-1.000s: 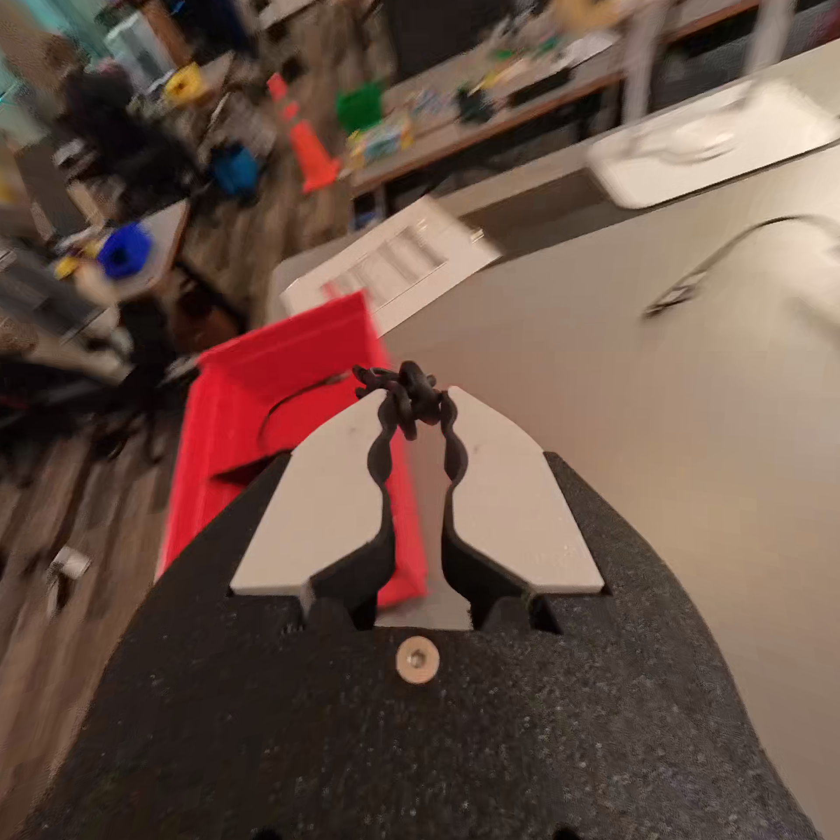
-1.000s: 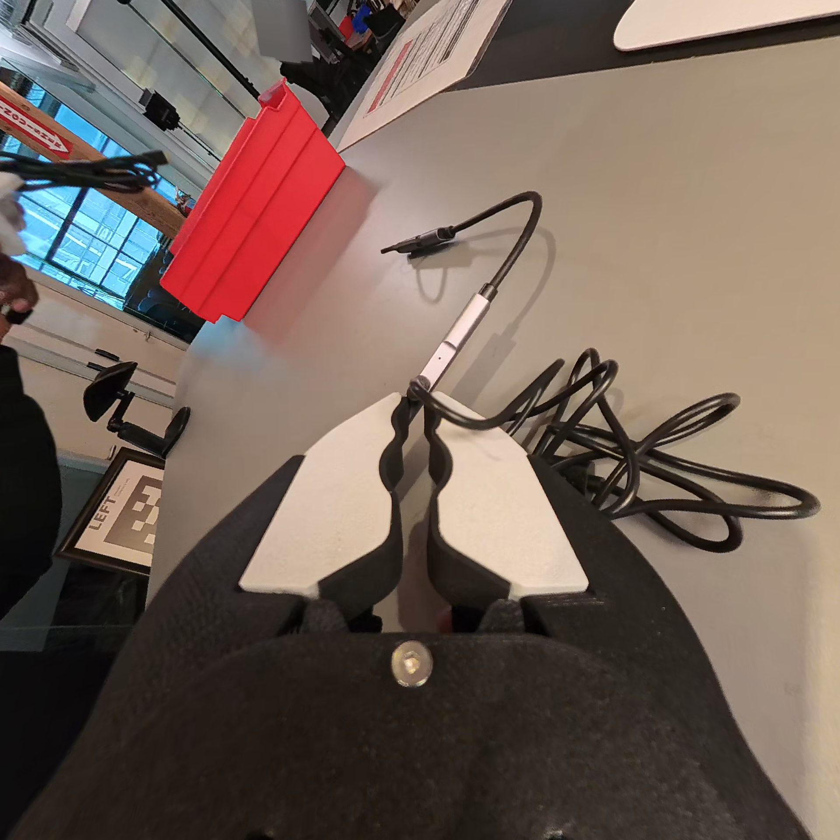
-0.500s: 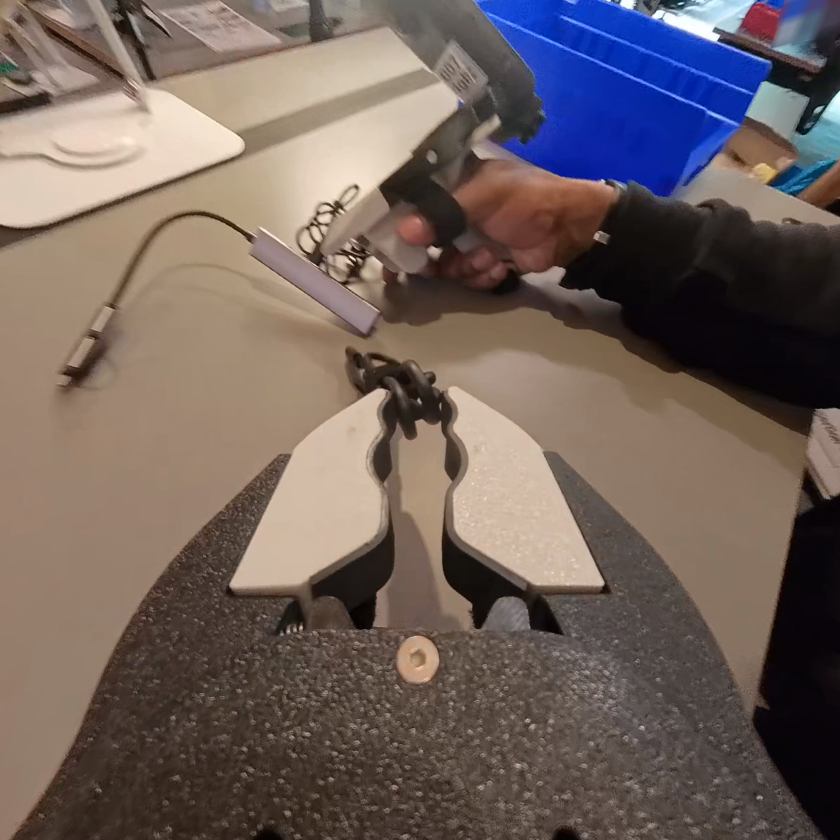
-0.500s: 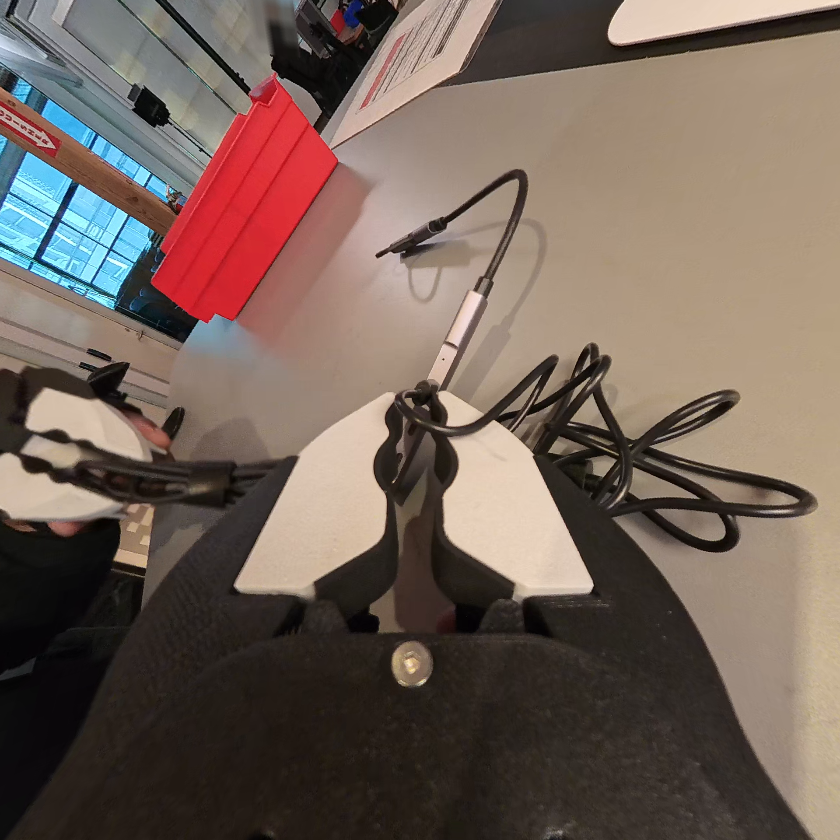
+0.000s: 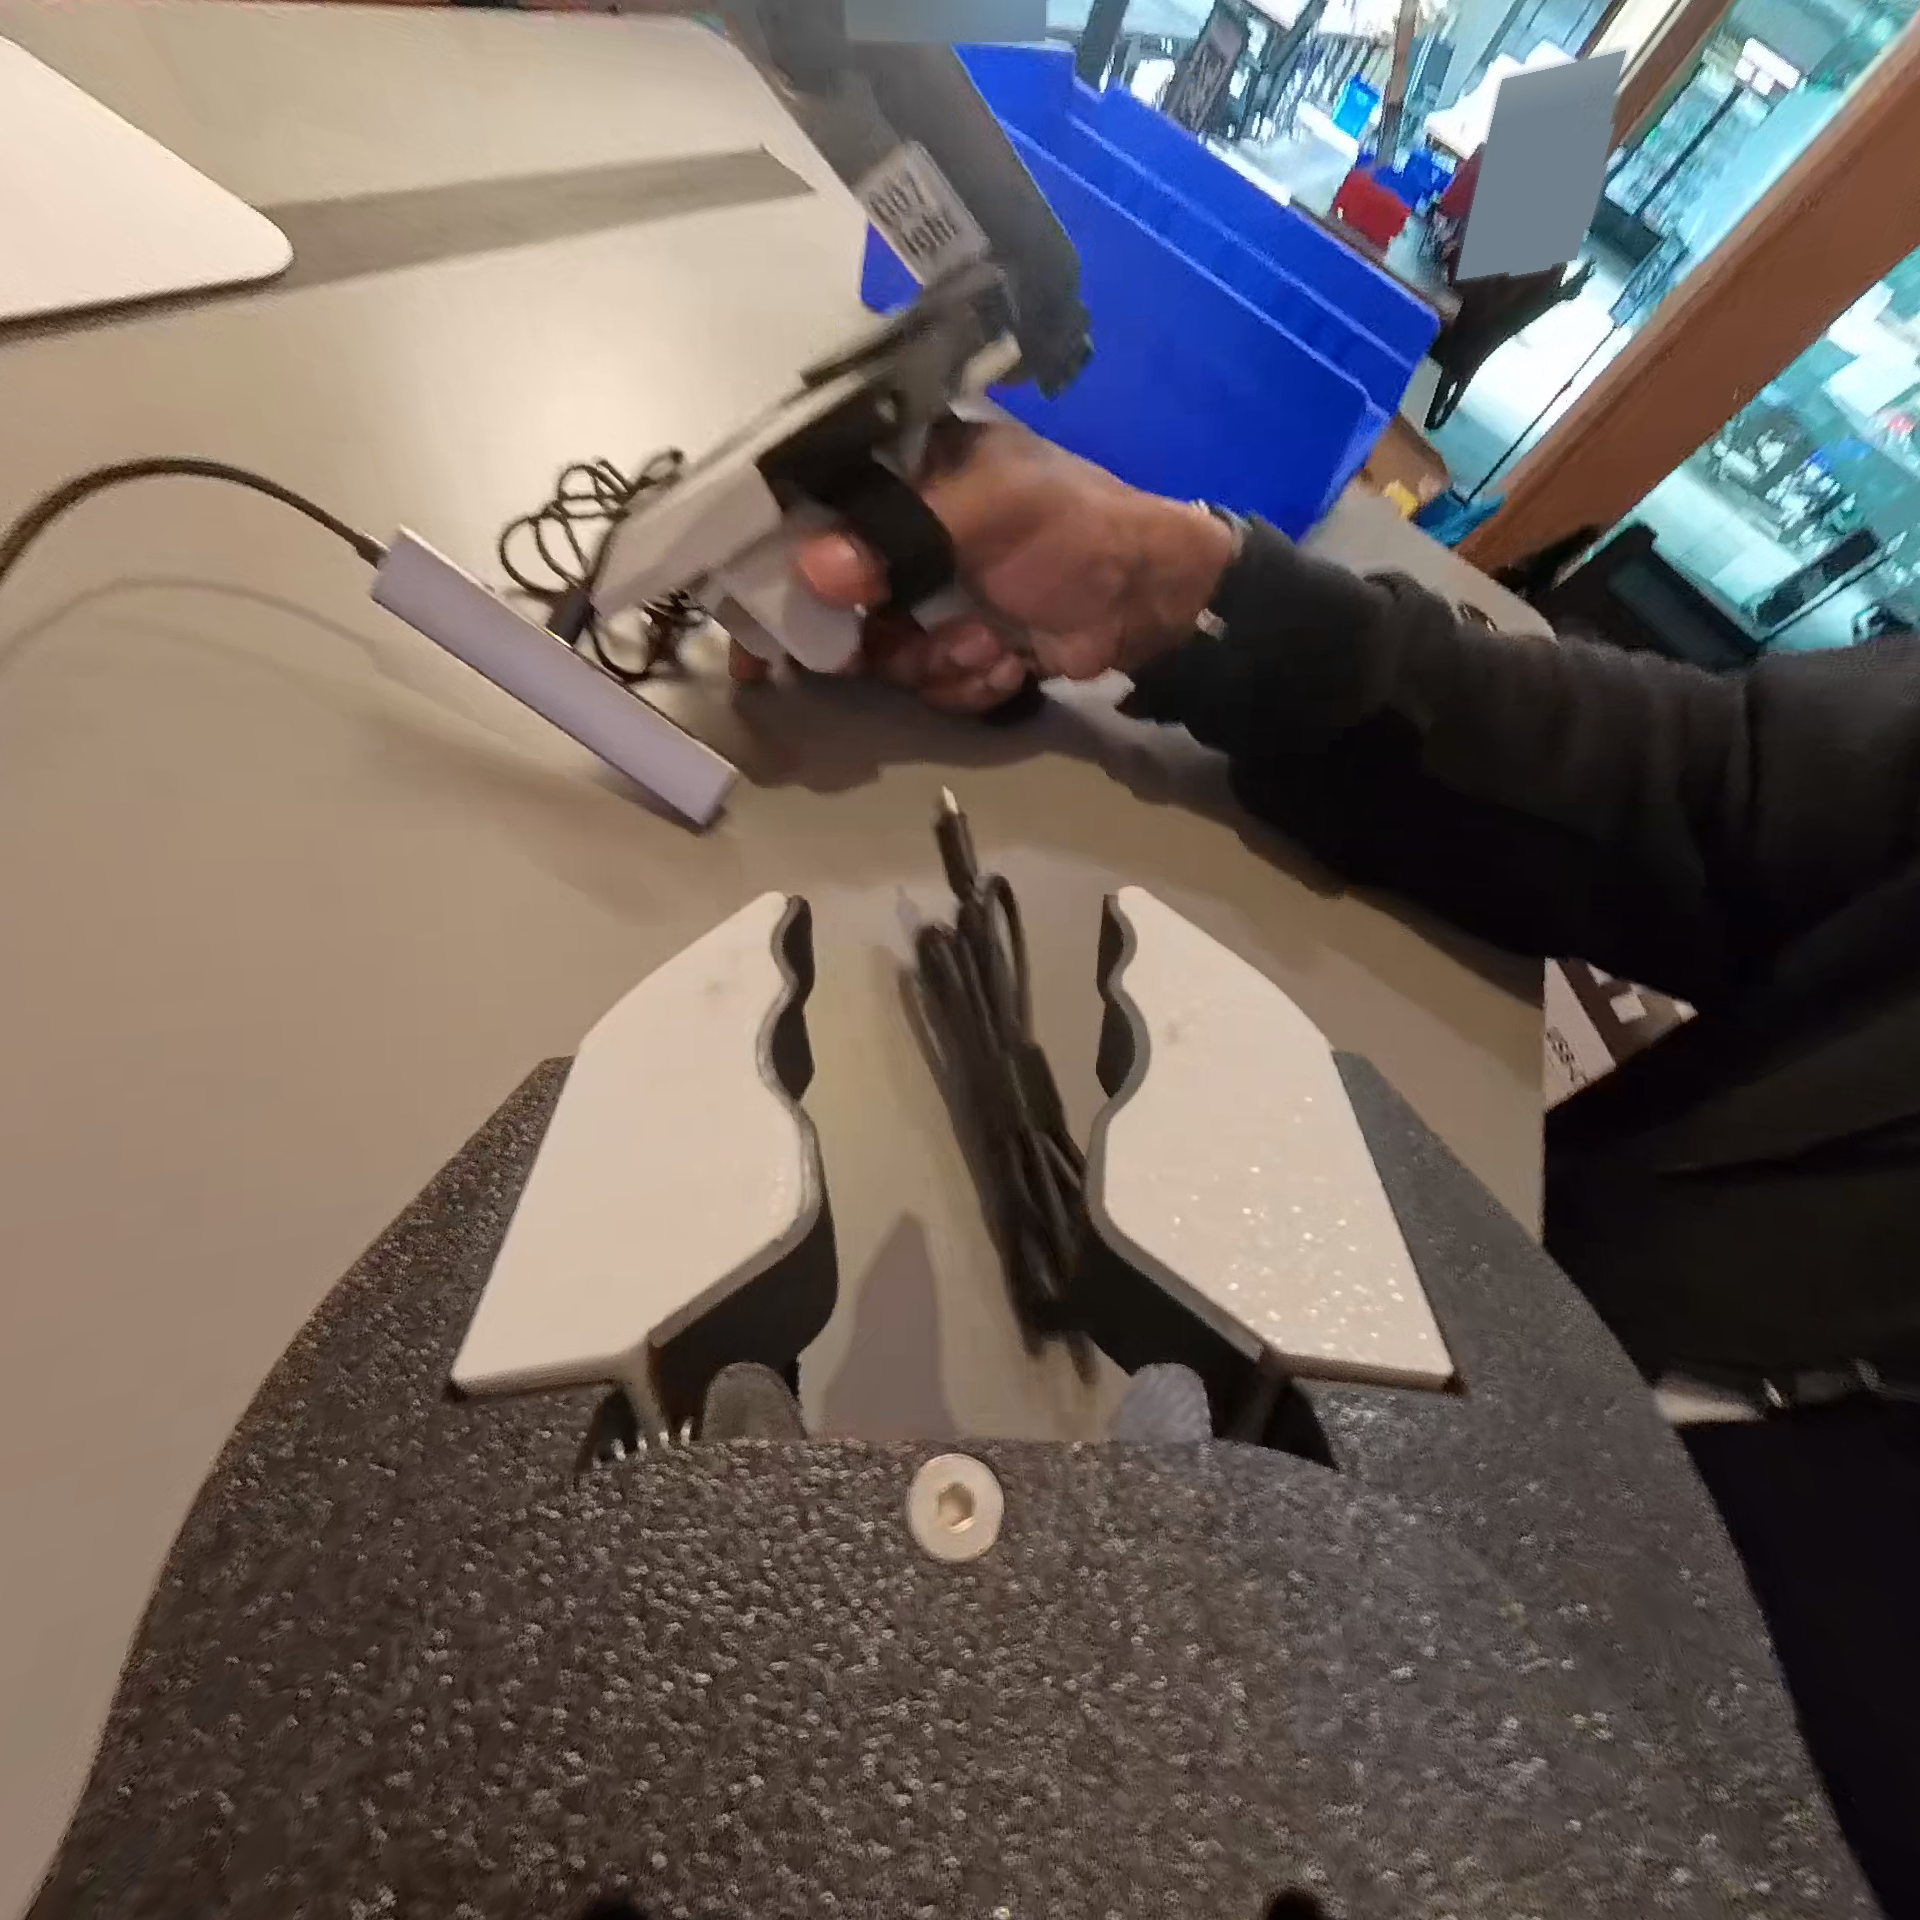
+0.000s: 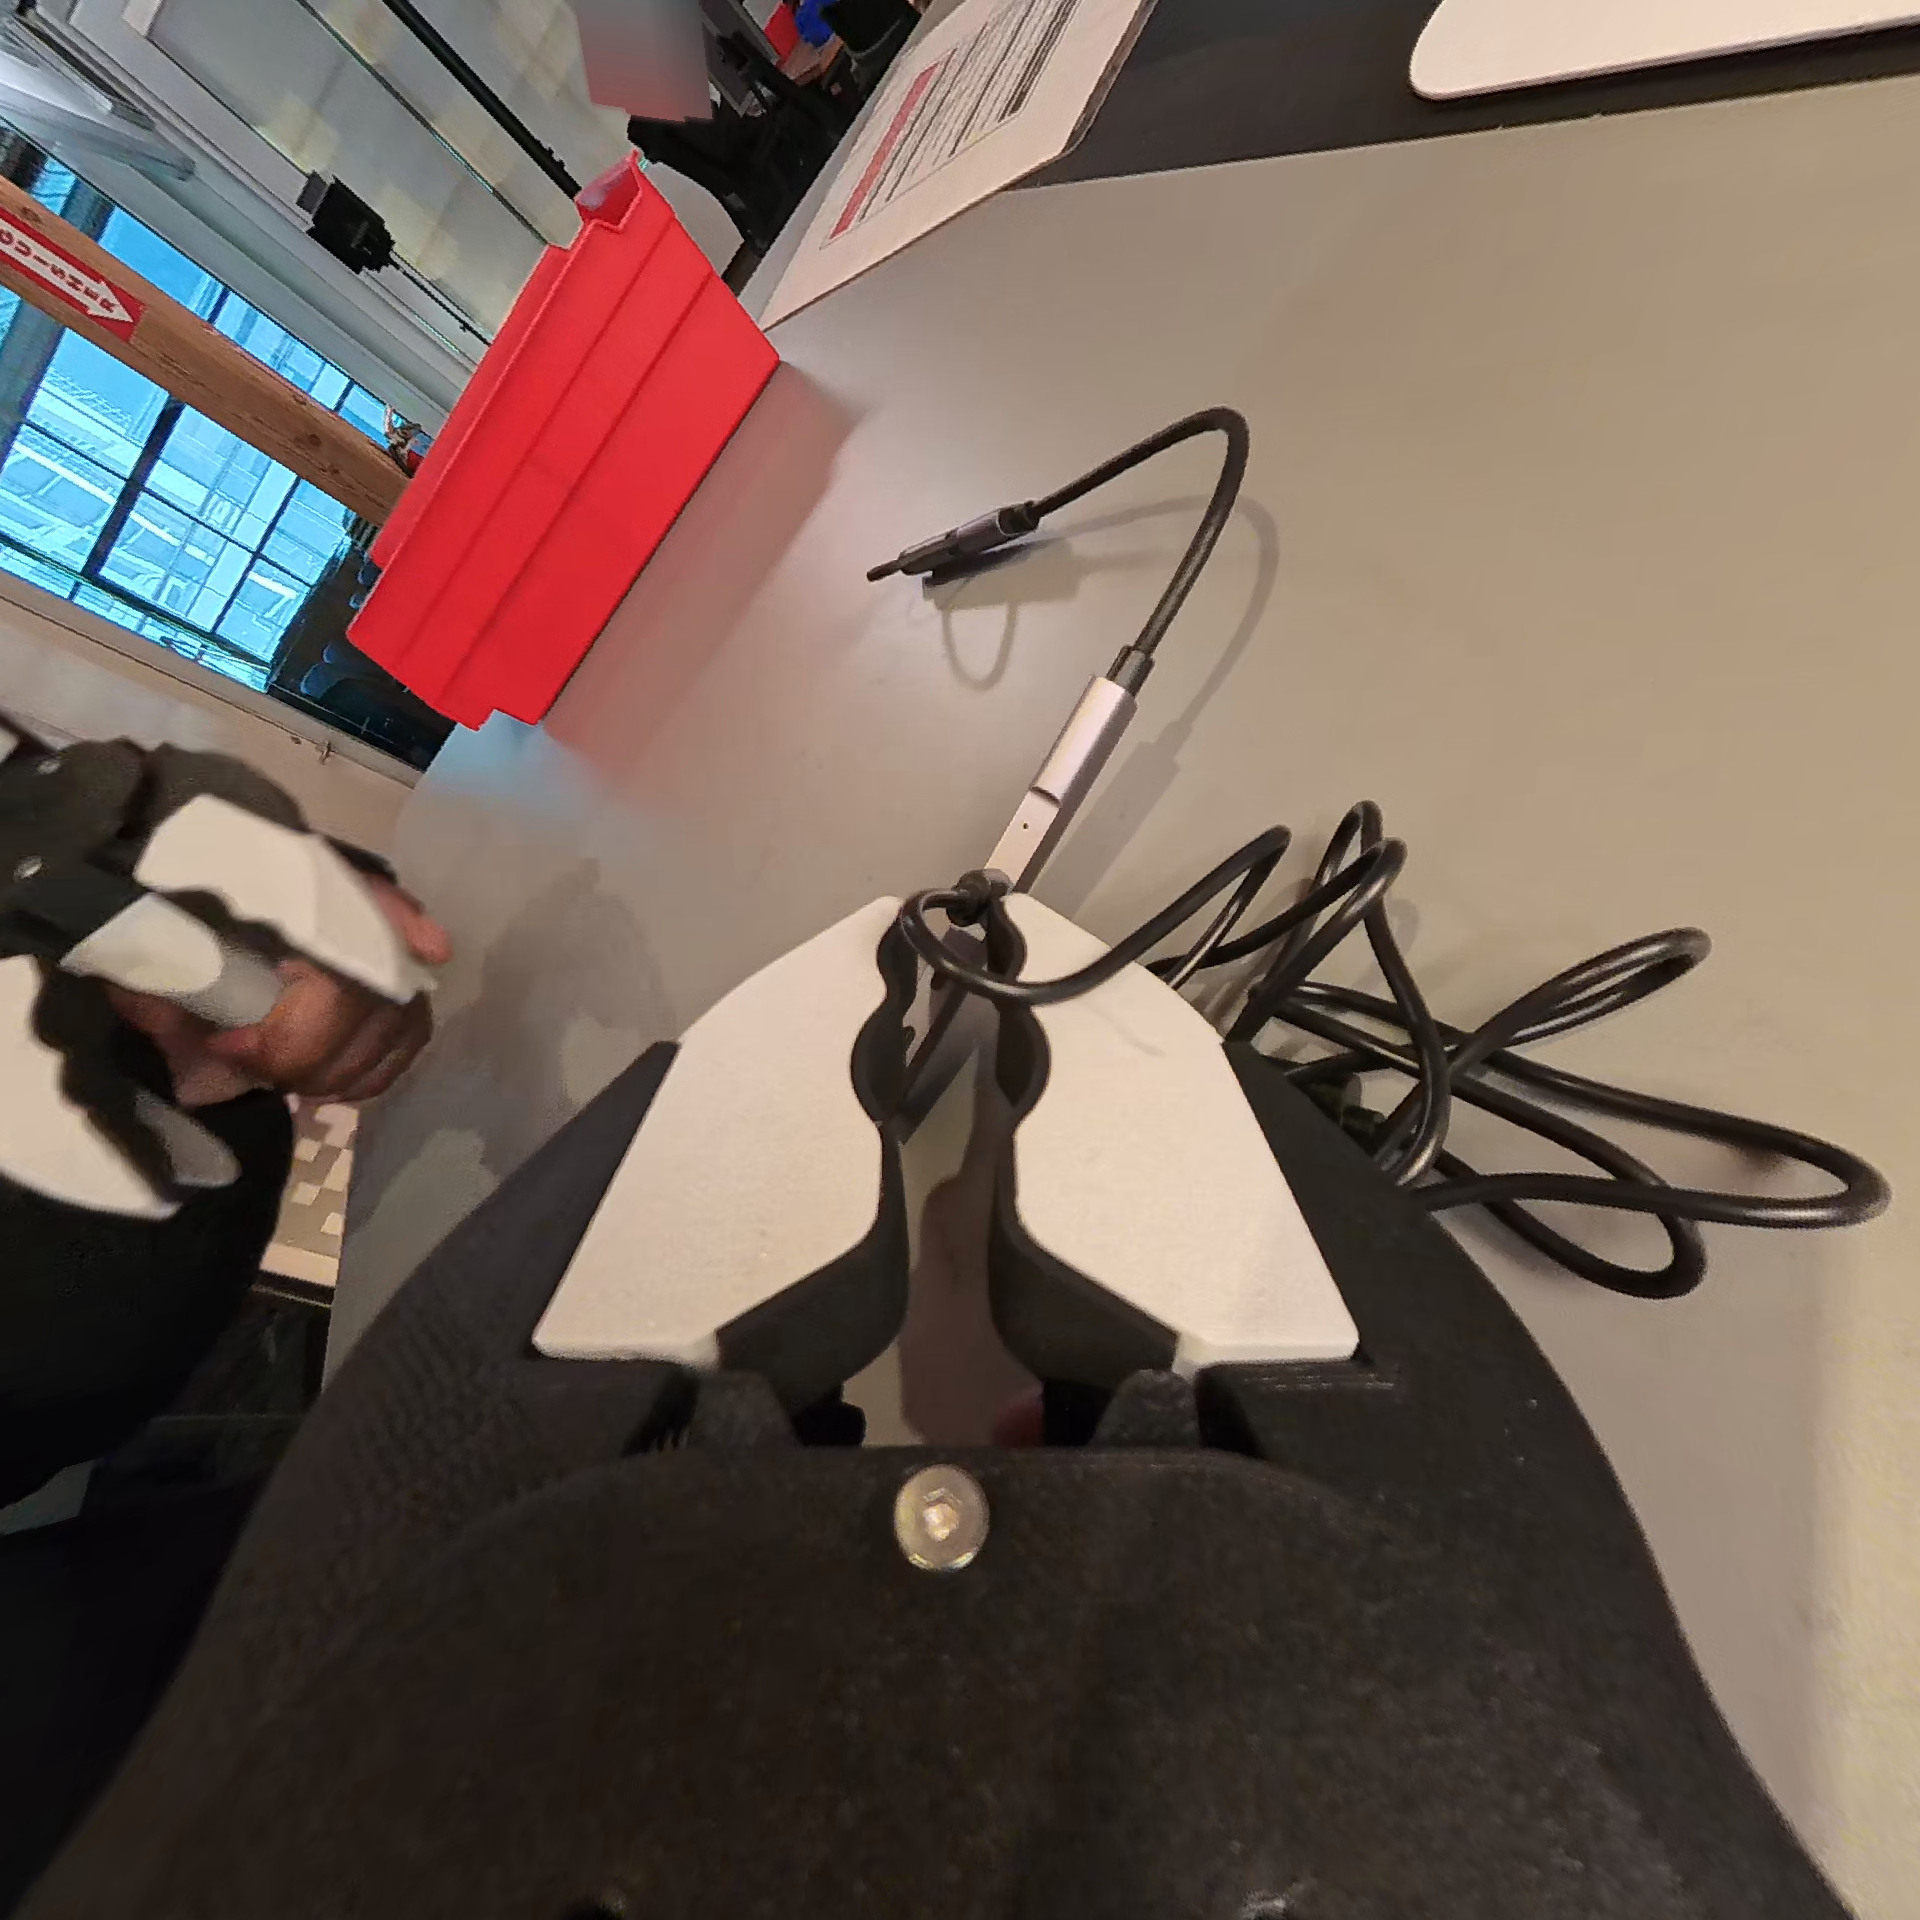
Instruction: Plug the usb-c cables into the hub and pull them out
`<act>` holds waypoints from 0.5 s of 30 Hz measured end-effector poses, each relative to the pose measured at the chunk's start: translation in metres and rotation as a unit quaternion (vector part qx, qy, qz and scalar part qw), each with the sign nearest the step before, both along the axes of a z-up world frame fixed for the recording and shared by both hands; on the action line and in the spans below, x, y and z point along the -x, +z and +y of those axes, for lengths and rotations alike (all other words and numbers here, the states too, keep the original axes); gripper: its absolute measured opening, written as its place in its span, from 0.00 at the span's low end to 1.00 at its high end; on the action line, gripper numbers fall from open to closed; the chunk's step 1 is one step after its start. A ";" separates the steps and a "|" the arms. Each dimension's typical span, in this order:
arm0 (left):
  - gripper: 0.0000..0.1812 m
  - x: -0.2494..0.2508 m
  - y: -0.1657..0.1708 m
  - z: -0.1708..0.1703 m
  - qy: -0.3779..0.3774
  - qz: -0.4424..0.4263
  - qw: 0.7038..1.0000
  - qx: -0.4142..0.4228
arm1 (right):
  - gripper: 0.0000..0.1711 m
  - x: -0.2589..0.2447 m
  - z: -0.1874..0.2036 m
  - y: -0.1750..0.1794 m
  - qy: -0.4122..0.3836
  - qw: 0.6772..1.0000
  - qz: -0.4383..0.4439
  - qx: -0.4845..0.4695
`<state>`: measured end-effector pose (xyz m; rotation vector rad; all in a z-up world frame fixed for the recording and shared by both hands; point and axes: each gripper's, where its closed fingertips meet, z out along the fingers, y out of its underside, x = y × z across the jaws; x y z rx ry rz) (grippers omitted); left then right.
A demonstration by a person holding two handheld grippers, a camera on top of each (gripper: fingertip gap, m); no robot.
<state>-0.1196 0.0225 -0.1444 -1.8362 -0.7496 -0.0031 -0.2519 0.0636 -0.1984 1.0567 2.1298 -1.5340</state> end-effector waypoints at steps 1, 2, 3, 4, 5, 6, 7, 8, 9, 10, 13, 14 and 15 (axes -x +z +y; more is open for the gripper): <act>0.29 0.017 -0.004 0.002 0.009 -0.003 1.000 -0.009 | 0.07 0.000 0.000 0.000 0.001 1.000 0.001 0.001; 0.29 0.035 -0.010 0.004 0.016 -0.012 1.000 -0.015 | 0.08 -0.002 -0.001 0.001 0.005 1.000 0.003 0.002; 0.30 0.052 -0.020 0.008 0.020 -0.028 0.999 -0.018 | 0.06 -0.004 -0.002 0.003 0.012 1.000 0.007 0.006; 0.32 0.067 -0.029 0.013 0.021 -0.048 0.998 -0.022 | 0.05 -0.006 -0.002 0.005 0.018 1.000 0.013 0.013; 0.32 0.080 -0.038 0.018 0.019 -0.068 0.997 -0.030 | 0.04 -0.007 -0.002 0.008 0.022 0.999 0.019 0.021; 0.33 0.092 -0.045 0.022 0.020 -0.086 0.995 -0.038 | 0.03 -0.008 -0.002 0.012 0.024 0.999 0.024 0.030; 0.33 0.100 -0.051 0.026 0.022 -0.110 0.993 -0.044 | 0.03 -0.009 -0.001 0.015 0.026 0.998 0.030 0.042; 0.33 0.105 -0.052 0.030 0.014 -0.130 0.990 -0.057 | 0.03 -0.011 0.000 0.020 0.029 0.997 0.035 0.056; 0.33 0.110 -0.047 0.032 0.012 -0.129 0.989 -0.076 | 0.02 -0.012 0.001 0.024 0.031 0.996 0.041 0.070; 0.33 0.114 -0.043 0.033 0.016 -0.122 0.988 -0.092 | 0.01 -0.012 0.002 0.028 0.031 0.995 0.045 0.082; 0.34 0.114 -0.040 0.035 -0.001 -0.135 0.985 -0.110 | 0.00 -0.012 0.004 0.039 0.033 0.991 0.055 0.121; 0.34 0.111 -0.039 0.036 -0.013 -0.137 0.984 -0.113 | 0.00 -0.012 0.005 0.041 0.035 0.990 0.054 0.129; 0.34 0.108 -0.038 0.037 -0.020 -0.136 0.984 -0.115 | 0.00 -0.012 0.006 0.042 0.035 0.989 0.052 0.135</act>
